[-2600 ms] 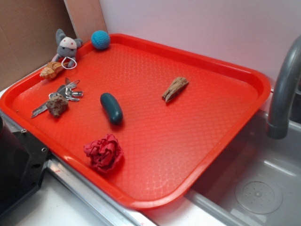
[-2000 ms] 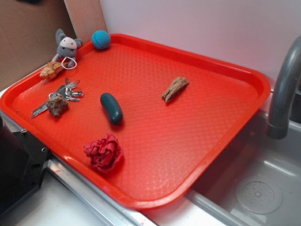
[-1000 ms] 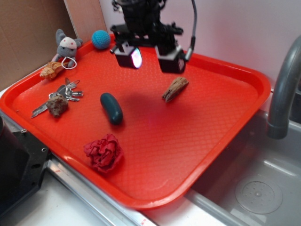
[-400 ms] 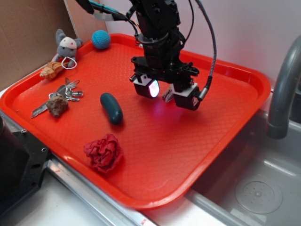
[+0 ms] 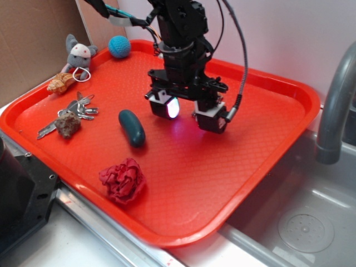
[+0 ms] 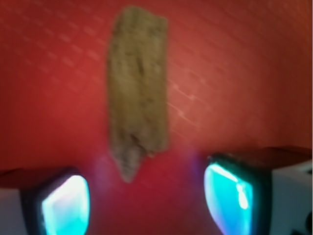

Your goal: Grab the wood chip.

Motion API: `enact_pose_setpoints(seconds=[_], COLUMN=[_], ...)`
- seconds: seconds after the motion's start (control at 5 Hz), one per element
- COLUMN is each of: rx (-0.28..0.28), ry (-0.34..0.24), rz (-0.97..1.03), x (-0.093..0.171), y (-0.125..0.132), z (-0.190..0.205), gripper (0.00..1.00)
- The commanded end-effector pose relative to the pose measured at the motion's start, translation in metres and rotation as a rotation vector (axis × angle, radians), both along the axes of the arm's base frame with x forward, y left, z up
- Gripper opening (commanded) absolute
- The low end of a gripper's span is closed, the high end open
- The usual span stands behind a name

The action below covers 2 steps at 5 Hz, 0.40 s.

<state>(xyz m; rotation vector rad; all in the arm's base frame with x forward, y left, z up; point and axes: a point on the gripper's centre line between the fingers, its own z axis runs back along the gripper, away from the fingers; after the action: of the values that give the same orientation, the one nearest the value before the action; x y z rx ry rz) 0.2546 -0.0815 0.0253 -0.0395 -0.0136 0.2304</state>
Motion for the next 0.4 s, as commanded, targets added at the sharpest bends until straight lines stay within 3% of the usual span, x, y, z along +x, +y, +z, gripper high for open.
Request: enact_pose_setpoints(seconds=[0.0,0.2], rx=[-0.01,-0.025], ry=[-0.059,-0.061], rz=[-0.004,-0.017], x=[0.0119,0.0137], y=[0.0036,0.0058], z=[0.0146,0.0149], gripper=[1.0,1.0])
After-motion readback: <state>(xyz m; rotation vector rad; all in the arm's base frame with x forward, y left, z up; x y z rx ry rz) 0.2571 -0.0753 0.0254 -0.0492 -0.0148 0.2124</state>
